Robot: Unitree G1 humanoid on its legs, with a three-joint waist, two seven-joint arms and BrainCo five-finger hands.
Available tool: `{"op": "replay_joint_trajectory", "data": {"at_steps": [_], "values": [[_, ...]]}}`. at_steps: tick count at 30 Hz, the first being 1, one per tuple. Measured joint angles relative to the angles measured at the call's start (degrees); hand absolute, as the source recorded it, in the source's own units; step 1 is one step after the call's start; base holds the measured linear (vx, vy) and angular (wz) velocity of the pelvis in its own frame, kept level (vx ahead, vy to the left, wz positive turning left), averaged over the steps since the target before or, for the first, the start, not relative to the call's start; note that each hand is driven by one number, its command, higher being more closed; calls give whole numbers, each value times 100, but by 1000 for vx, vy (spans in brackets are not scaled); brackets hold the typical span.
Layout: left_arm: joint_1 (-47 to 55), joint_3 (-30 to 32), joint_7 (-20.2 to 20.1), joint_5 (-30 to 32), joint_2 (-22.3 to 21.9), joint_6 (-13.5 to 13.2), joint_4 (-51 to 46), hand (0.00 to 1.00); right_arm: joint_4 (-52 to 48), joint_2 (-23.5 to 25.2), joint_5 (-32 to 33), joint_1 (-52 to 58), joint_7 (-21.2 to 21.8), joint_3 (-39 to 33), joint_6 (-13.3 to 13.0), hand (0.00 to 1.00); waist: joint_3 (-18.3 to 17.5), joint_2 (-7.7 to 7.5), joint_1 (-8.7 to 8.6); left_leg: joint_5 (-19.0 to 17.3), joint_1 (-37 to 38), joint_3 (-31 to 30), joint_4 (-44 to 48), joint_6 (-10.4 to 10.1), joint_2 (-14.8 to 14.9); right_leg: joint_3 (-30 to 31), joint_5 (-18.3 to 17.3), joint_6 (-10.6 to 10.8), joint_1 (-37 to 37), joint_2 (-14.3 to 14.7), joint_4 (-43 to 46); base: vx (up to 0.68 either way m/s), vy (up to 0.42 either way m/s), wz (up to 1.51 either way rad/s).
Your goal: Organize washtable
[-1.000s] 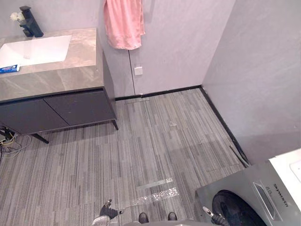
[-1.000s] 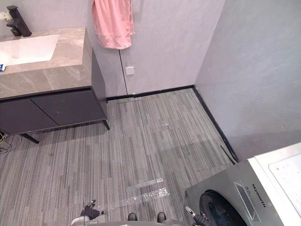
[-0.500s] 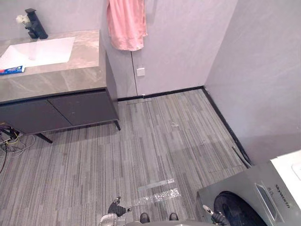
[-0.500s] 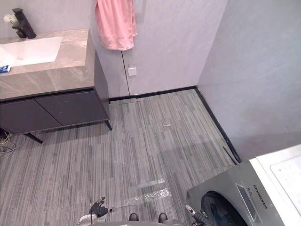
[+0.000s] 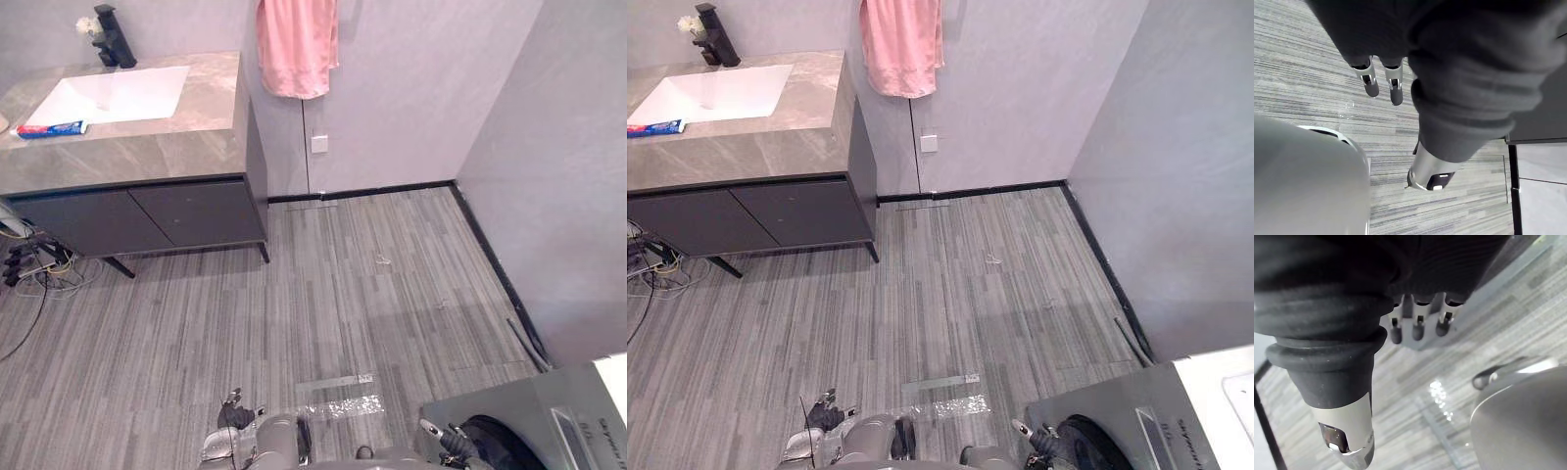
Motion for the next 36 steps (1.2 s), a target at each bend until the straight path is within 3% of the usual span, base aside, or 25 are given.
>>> {"op": "replay_joint_trajectory", "data": {"at_steps": [1,2,3,4,6,7,9,10,11,12,13,14,15,18,20,21,22,24,25,26,28,30,32,34,36], "values": [[-11,6,-2,-9,-2,-18,-1,0,0,-19,-8,-21,-2,42,1,0,13,31,3,108,-79,-91,-352,-120,10,27,-16,16,34,-14,-57,240,236,-26],[-42,4,1,-86,-11,-34,-10,0,16,-63,-79,-67,-13,170,1,0,34,75,39,594,-248,-193,-561,-334,73,139,-55,52,103,-31,-192,322,289,-31],[-87,6,3,-106,-12,-34,-14,0,35,-81,-157,-121,-26,348,3,0,44,91,104,968,-352,-117,-389,-179,60,278,-114,150,224,-108,-386,361,308,-34],[-118,13,5,-116,-9,-34,-19,0,57,-106,-189,-170,-24,362,3,0,32,110,141,836,-372,-98,-171,29,11,322,-154,180,262,-178,-467,444,332,-41],[-129,205,19,-143,-17,-30,-64,0,258,36,-394,-299,5,351,10,0,38,11,220,91,-428,171,610,556,-10,346,-168,261,434,-340,-239,482,277,-39],[-110,261,18,-145,4,-21,-63,0,256,55,-415,-300,7,351,10,0,15,-24,240,29,-372,259,682,647,-25,403,-164,266,419,-409,-116,551,300,-42],[14,351,25,-145,122,-4,-46,0,248,162,-508,-257,7,305,13,0,-220,-350,311,-100,56,666,284,832,-335,773,-105,359,146,-730,419,533,279,-51],[33,356,25,-147,134,-2,-32,0,235,180,-510,-253,7,266,13,0,-246,-374,309,-142,158,743,198,891,-377,840,-65,441,25,-754,681,408,164,-54],[68,349,25,-149,137,33,-13,0,214,204,-500,-254,11,159,7,0,-305,-368,289,-249,310,857,70,925,-409,948,76,801,-304,-766,1415,349,150,-50],[72,334,21,-173,169,90,3,0,195,230,-476,-258,9,40,9,0,-319,-360,269,-348,497,946,-65,957,-445,935,318,1342,-749,-772,2367,322,151,-41],[71,314,16,-200,169,114,21,0,208,240,-446,-240,9,27,15,0,-319,-364,238,-381,623,964,-137,982,-485,924,459,1588,-932,-783,2813,324,156,-19],[91,284,20,-285,168,129,36,0,198,262,-360,-174,9,-48,18,0,-315,-359,128,-440,944,972,-284,995,-552,816,587,1666,-1223,-818,3608,278,114,-5],[107,271,20,-316,171,131,37,0,200,261,-338,-162,6,-98,18,0,-305,-342,116,-456,1134,973,-397,1000,-571,678,564,1622,-1338,-826,3941,349,112,-20],[86,233,20,-368,227,132,35,0,135,221,-230,-166,-2,-183,6,0,-212,-185,90,-455,2288,1092,-1223,999,-604,-539,78,839,-1714,-945,4494,320,53,-30],[-4,237,14,-367,298,121,22,0,-3,232,-101,-178,-1,-202,-3,0,-204,-149,-77,-466,2685,1062,-1494,948,-511,-1536,-238,505,-2106,-994,3722,338,-52,10],[-84,238,13,-365,298,121,19,0,-31,232,-80,-184,-1,-250,-19,0,-199,-112,-114,-496,2721,1044,-1510,892,-428,-1798,-220,482,-2280,-971,3150,391,-118,19],[-186,236,13,-364,291,119,14,0,-94,229,-37,-207,-1,-355,-46,0,-150,-29,-165,-572,2796,984,-1538,756,-279,-1943,-107,491,-2472,-879,2311,423,-149,23],[-230,225,14,-336,278,116,18,0,-216,214,-40,-198,0,-418,-60,0,-115,24,-213,-664,2903,901,-1565,580,-112,-1877,486,491,-2666,-793,1107,408,-166,27],[-246,229,14,-311,280,117,51,0,-233,216,-46,-184,-1,-457,-58,0,-103,0,-263,-689,3093,843,-1655,395,-46,-1726,1011,563,-2699,-807,181,392,-173,38],[-189,235,16,-275,279,114,101,0,-233,225,-58,-168,2,-547,-44,0,-106,-44,-316,-733,3205,776,-1670,137,-14,-1508,1296,644,-2687,-817,-187,521,-260,45],[-53,347,15,-188,257,114,144,0,-206,201,-66,-115,-6,-624,-10,0,-150,-41,-319,-830,3413,654,-1419,-102,199,-1220,2267,402,-2673,-702,-51,594,-334,26],[64,663,48,-177,-60,117,152,0,-133,77,-154,-151,-1,-687,27,0,-226,115,-259,-304,2912,451,-349,-576,619,-1269,2074,80,-2713,-471,343,733,-461,0],[109,951,118,-321,-294,123,186,0,-36,13,-182,-153,-4,-740,44,0,-229,152,-149,418,2335,277,998,-421,857,-1255,1802,-58,-2454,-382,297,586,-325,-21],[125,1032,131,-490,-362,115,246,0,103,-53,-169,-140,-28,-760,77,0,-221,200,-120,353,2079,470,2039,-338,1239,-1266,1700,-171,-1827,-221,1,560,-233,-17],[126,1078,125,-673,-374,88,231,0,93,-91,-82,-115,-60,-788,38,0,-203,108,-132,169,1955,945,2361,-45,1522,-1259,1546,-189,-950,-197,-434,435,-152,-4]]}}
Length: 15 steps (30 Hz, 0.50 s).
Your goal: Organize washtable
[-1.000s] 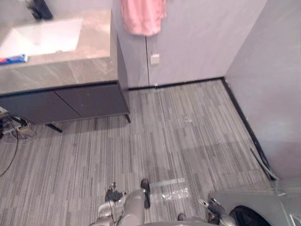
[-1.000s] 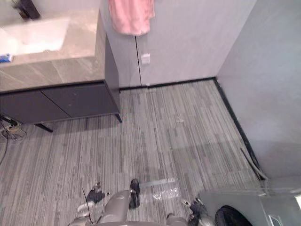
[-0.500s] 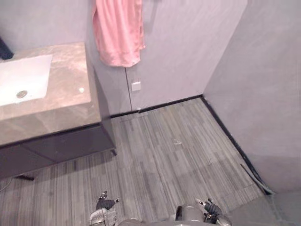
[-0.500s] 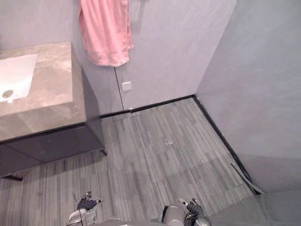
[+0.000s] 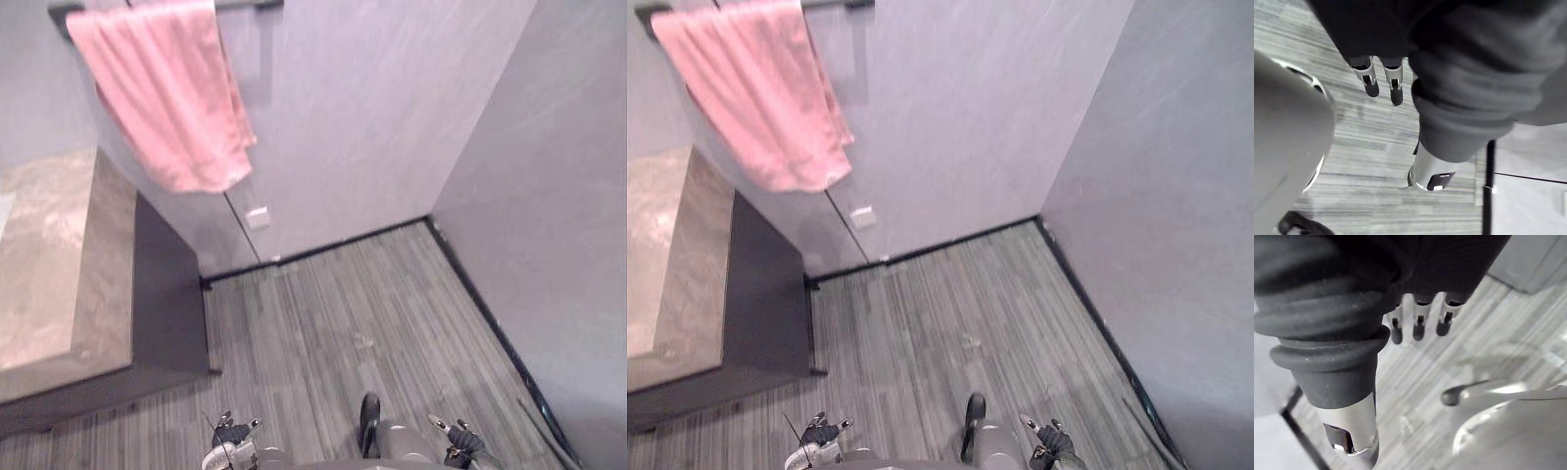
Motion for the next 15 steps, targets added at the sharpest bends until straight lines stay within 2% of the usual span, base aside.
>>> {"op": "replay_joint_trajectory", "data": {"at_steps": [1,3,4,5,6,7,8,10,11,12,14,15], "values": [[0,-3,-1,-59,-16,-7,-20,0,-1,-30,36,-4,-20,-6,-9,0,-34,7,0,-35,-106,91,-24,54,20,9,-64,32,129,-16,-83,340,-88,4],[-8,-18,0,-231,-99,-12,-113,0,-76,-131,123,-54,-67,-24,-25,0,-78,103,-9,-81,-507,286,-385,22,69,-14,-200,128,400,-50,-205,256,-12,11],[-17,-114,-1,-331,-79,-12,-121,0,-90,-154,164,-64,-78,-48,-24,0,-85,113,-13,-143,-694,305,-967,-77,-79,-64,-296,216,513,-142,-193,257,100,26],[-27,-170,1,-378,-54,-18,-126,0,-91,-161,160,-52,-85,-52,-24,0,-77,96,-14,-132,-810,278,-1765,-94,-357,-112,-420,321,604,-292,-119,202,98,30],[-36,-198,1,-381,-47,-20,-122,0,-91,-165,156,-36,-88,-51,-23,0,-77,96,-13,-124,-848,257,-2159,-101,-514,-126,-500,385,635,-362,-63,214,193,32],[-31,-313,2,-384,-29,-17,-108,0,-105,-160,156,-19,-88,-40,-22,0,-81,115,-15,-79,-903,114,-2895,-123,-812,-164,-684,467,744,-484,25,190,228,26],[6,-390,1,-419,-13,-18,-101,0,-105,-152,153,42,-90,1,-19,0,-93,165,5,20,-956,-129,-3567,-238,-1036,-165,-803,618,881,-528,70,190,228,15],[96,-406,3,-482,-10,-16,-96,0,-102,-110,153,110,-94,65,-17,0,-132,192,139,479,-846,-397,-3635,-152,-1167,-8,-911,782,996,-507,49,211,207,-20],[216,-442,10,-546,44,-13,-90,0,-104,22,146,154,-86,270,-16,0,-184,173,118,348,-919,-416,-3494,-30,-1256,91,-924,815,1073,-525,3,472,266,-2],[213,-568,6,-553,184,-5,-85,0,-101,132,80,171,-83,369,7,0,-185,-34,122,218,-959,-458,-3215,66,-1317,168,-969,860,1118,-544,-2,404,175,15],[224,-550,4,-592,311,1,-91,0,-94,202,-90,199,-82,494,10,0,-180,-66,160,38,-1052,-414,-2610,220,-1294,235,-938,879,1400,-564,-267,348,129,3],[258,-499,1,-589,349,3,-74,0,-106,251,-185,168,-74,502,-5,0,-195,-96,148,-45,-1088,-373,-2110,178,-1215,298,-838,801,1604,-581,-361,297,111,-11]]}}
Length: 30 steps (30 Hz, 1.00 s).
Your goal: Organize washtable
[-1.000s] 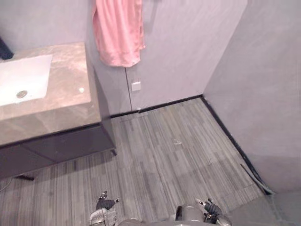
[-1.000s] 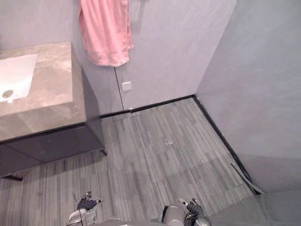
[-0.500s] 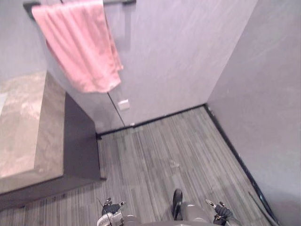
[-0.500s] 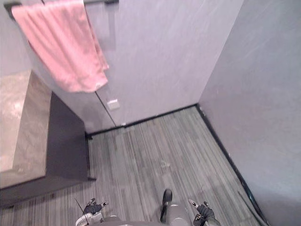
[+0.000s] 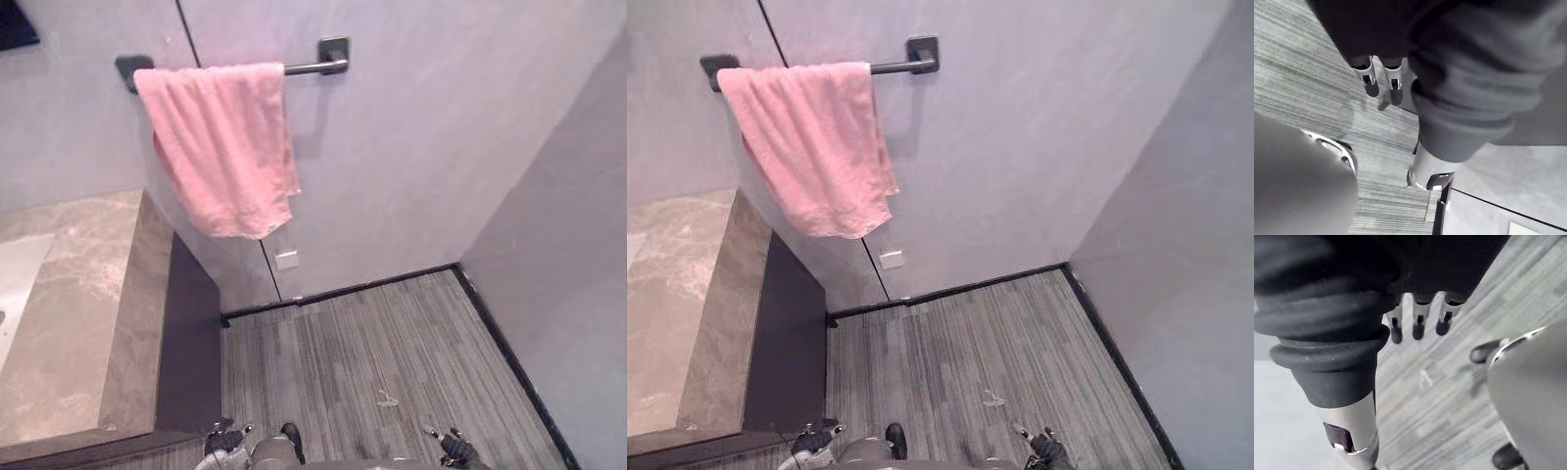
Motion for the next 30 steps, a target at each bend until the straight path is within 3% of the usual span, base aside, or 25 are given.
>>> {"op": "replay_joint_trajectory", "data": {"at_steps": [1,2,3,7,9,10,11,12,13,16,17,18,21,23,27,30], "values": [[9,76,-4,0,18,-6,27,0,5,22,-53,-8,2,-5,-6,0,13,0,19,-4,-115,15,389,-7,30,54,41,-32,85,-76,16,250,152,-26],[28,197,-13,18,-35,-13,56,0,22,22,-139,-15,6,-1,-6,0,-26,-22,64,-133,-176,-181,115,-102,-140,208,59,-36,145,-152,39,180,189,-50],[57,218,-23,50,-102,3,148,0,62,-34,-217,19,10,-19,-1,0,-160,146,121,-79,-59,-300,-373,173,-167,280,16,42,84,-82,32,160,171,-53],[71,404,-13,111,-108,29,157,0,159,-32,-354,33,22,-48,18,0,-198,58,138,-313,8,7,-555,200,-309,532,-92,223,-395,-329,704,165,83,-36],[85,420,-8,120,-82,34,148,0,118,-1,-315,39,23,-160,17,0,-204,61,139,-321,226,159,-838,215,-323,806,-80,286,-1072,-351,1980,132,107,-34],[99,398,-9,165,14,37,147,0,36,81,-281,40,28,-259,8,0,-147,-70,132,-292,454,199,-980,278,-377,976,66,470,-1490,-395,2948,204,107,-10],[105,340,-13,211,86,48,146,0,10,192,-203,53,20,-303,-10,0,-113,-171,52,-343,639,184,-1010,372,-420,1029,87,497,-1801,-454,3753,227,73,5],[90,300,-14,288,153,58,135,0,28,219,-145,44,17,-297,-5,0,-108,-272,-5,-427,812,160,-1055,421,-441,996,-68,440,-1934,-477,4170,307,-11,23],[80,115,-19,425,211,69,114,0,32,211,-96,42,20,-255,-7,0,-106,-304,-21,-420,1107,138,-1217,371,-419,702,-492,333,-2096,-452,4347,197,-40,15],[-39,-11,-25,617,205,68,70,0,-15,192,-44,26,24,-249,-22,0,-97,-224,-58,-374,1323,42,-1440,288,-317,303,-764,169,-2322,-245,3608,265,-117,23],[-138,-83,-21,672,233,67,-29,0,-59,163,-50,16,22,-217,-21,0,-98,-151,-79,-342,1346,-55,-1472,196,-206,293,-677,129,-2323,78,2440,281,-161,57],[-216,-125,-10,767,287,60,-208,0,-40,152,-67,63,29,-218,-18,0,-113,-247,-105,-324,1342,-196,-1484,90,-304,450,328,-144,-2183,238,1385,281,-154,60],[-302,-163,23,770,58,18,-1064,0,-12,-172,-221,42,0,-217,-14,0,-176,121,-49,-184,1321,-375,-1626,-125,-48,315,368,-220,-1997,443,1103,253,-103,19],[-345,-285,119,765,83,-36,-1945,0,-82,-320,-347,60,-12,-216,-5,0,-178,209,-68,-9,1298,-520,-1783,-155,-43,203,371,-225,-1913,453,906,193,-116,27],[-424,-408,128,764,400,-417,-4012,0,-363,-428,-357,300,-43,-227,-7,0,-241,170,-85,58,1409,-786,-1773,-145,-80,2,372,-226,-1478,443,539,133,-23,29],[-487,-382,154,765,832,-453,-4926,0,-483,-494,-526,298,-117,-224,-15,0,-256,156,-62,59,1400,-803,-1768,-145,-153,-16,451,-210,-1396,393,388,31,43,11]]}}
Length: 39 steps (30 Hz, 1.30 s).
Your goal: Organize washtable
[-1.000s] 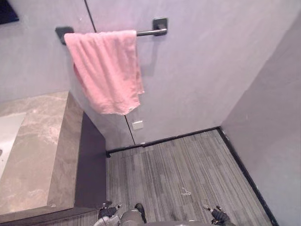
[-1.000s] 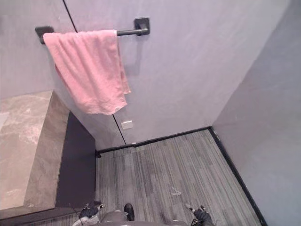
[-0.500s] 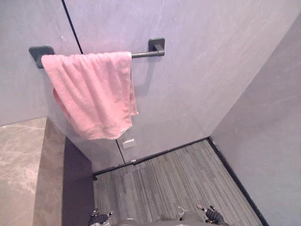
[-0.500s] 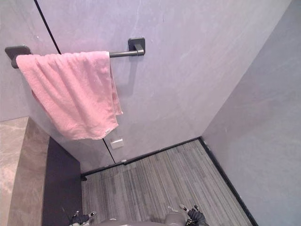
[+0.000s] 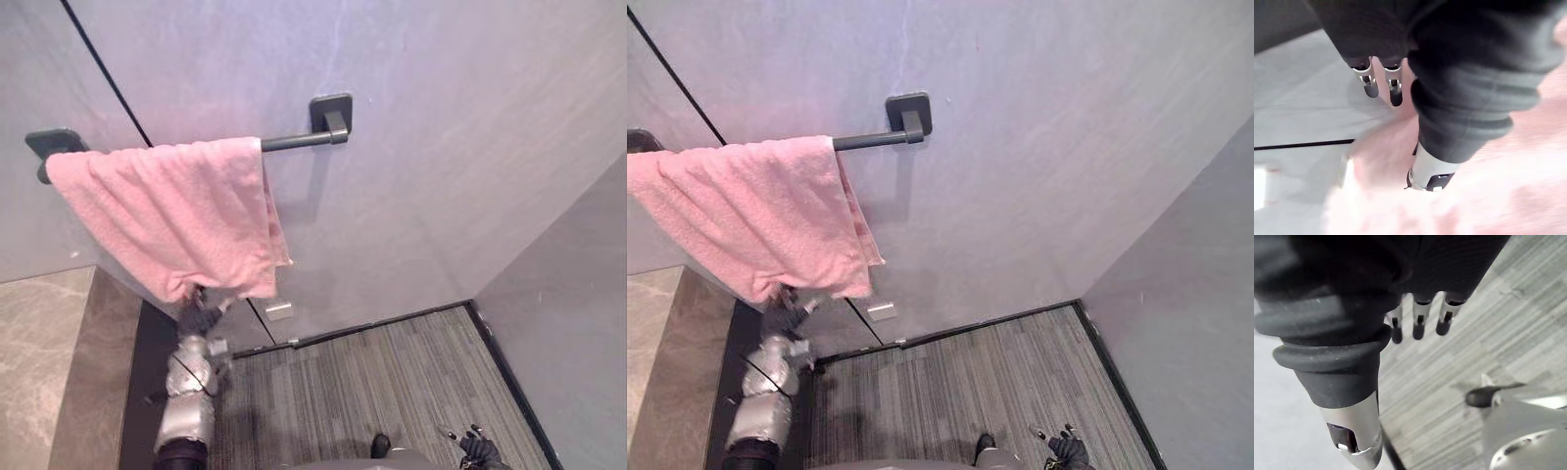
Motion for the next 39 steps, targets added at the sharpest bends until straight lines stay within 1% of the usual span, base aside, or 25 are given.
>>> {"op": "replay_joint_trajectory", "data": {"at_steps": [2,3,5,7,8,9,10,13,16,19,22,25,27,29,30,32,33,36,39], "values": [[-30,131,84,26,339,-62,-884,0,-18,-33,-228,3,7,8,5,0,-10,-13,23,1,-4,-128,56,1,-106,-66,124,81,188,-103,-256,18,93,17],[-60,176,87,32,428,-85,-1003,0,-18,-33,-274,5,10,13,7,0,-18,-22,26,1,-7,-137,87,1,-142,-85,140,95,234,-139,-295,7,87,20],[-246,362,195,90,786,-241,-1149,0,-18,-50,-340,-6,36,226,16,0,-75,-8,41,1,-17,-149,194,1,-219,-98,307,86,382,-203,-505,-14,84,11],[-349,491,297,87,1018,-320,-1153,0,-18,-34,-406,-23,110,377,18,0,-149,-40,49,1,-49,-153,212,1,-267,-94,353,103,414,-249,-612,-25,62,3],[-428,591,388,78,1155,-363,-1152,0,-31,-27,-463,-50,152,496,17,0,-154,-41,51,1,-63,-155,213,1,-275,-94,439,86,438,-249,-694,-46,56,3],[-477,618,456,76,1245,-366,-1151,0,-35,-25,-495,-52,152,586,17,0,-159,-49,47,1,-80,-161,212,1,-281,-97,488,102,463,-251,-766,-50,41,7],[-506,627,481,74,1336,-366,-1150,0,-35,-21,-520,-46,158,676,17,0,-171,-69,47,1,-103,-168,209,1,-293,-100,539,73,480,-253,-850,-54,31,7],[-573,626,484,58,1435,-366,-1064,0,-36,-29,-685,-27,201,845,16,0,-177,-78,43,1,-151,-175,186,1,-300,-95,712,56,475,-237,-1059,-68,16,1],[-635,623,478,-49,1438,-370,-948,0,-34,-18,-739,-6,259,921,16,0,-176,-78,28,0,-205,-173,161,2,-301,-79,808,110,464,-227,-1189,-98,-7,-2],[-641,611,434,-372,1421,-413,-926,0,-5,-28,-840,43,258,929,20,0,-169,-64,24,-12,-211,-160,-11,21,-244,-28,996,88,438,-138,-1389,-160,-40,-8],[-582,571,288,-697,1107,-421,-703,0,53,-44,-895,149,255,835,66,0,-155,-34,14,-73,-238,-158,-219,110,-175,14,1133,54,305,-45,-1396,-159,-33,-7],[-275,466,117,-937,896,-389,-527,0,52,-45,-895,266,252,808,74,0,-154,-77,1,-87,-238,-119,-212,124,-173,51,1149,25,293,-44,-1417,-166,-36,-12],[25,280,12,-1072,709,-332,-477,0,58,-43,-891,381,250,751,140,0,-131,-93,-70,-116,-247,-120,-223,114,-170,61,1127,49,281,-42,-1420,-110,-38,1],[373,105,-149,-1097,481,-216,-468,0,91,-31,-880,417,244,630,187,0,-122,-80,-132,-119,-265,-120,-233,109,-155,92,1125,53,267,-23,-1421,-74,-37,1],[514,16,-237,-1142,320,-150,-431,0,91,-34,-873,424,238,589,188,0,-118,-72,-129,-119,-265,-116,-263,108,-148,133,1124,54,233,-3,-1421,-42,-30,-7],[666,-105,-349,-1173,136,-84,-290,0,90,-30,-813,410,234,577,187,0,-110,-53,-126,-115,-284,-121,-330,100,-140,195,1125,54,155,28,-1420,-17,-34,-13],[749,-156,-434,-1170,38,33,-227,0,88,-28,-795,384,233,575,187,0,-94,-31,-128,-108,-294,-126,-331,89,-122,196,1124,54,145,53,-1419,1,-33,-6],[966,-202,-499,-1162,-81,116,-196,0,88,-2,-704,373,229,557,187,0,-95,-4,-123,-57,-292,-188,-335,19,-52,177,1093,65,152,92,-1401,43,-11,2],[973,-201,-558,-1161,-83,159,-120,0,68,13,-702,336,226,546,186,0,-100,3,-122,-12,-283,-287,-400,13,-39,66,1089,58,193,117,-1393,87,-12,16]]}}
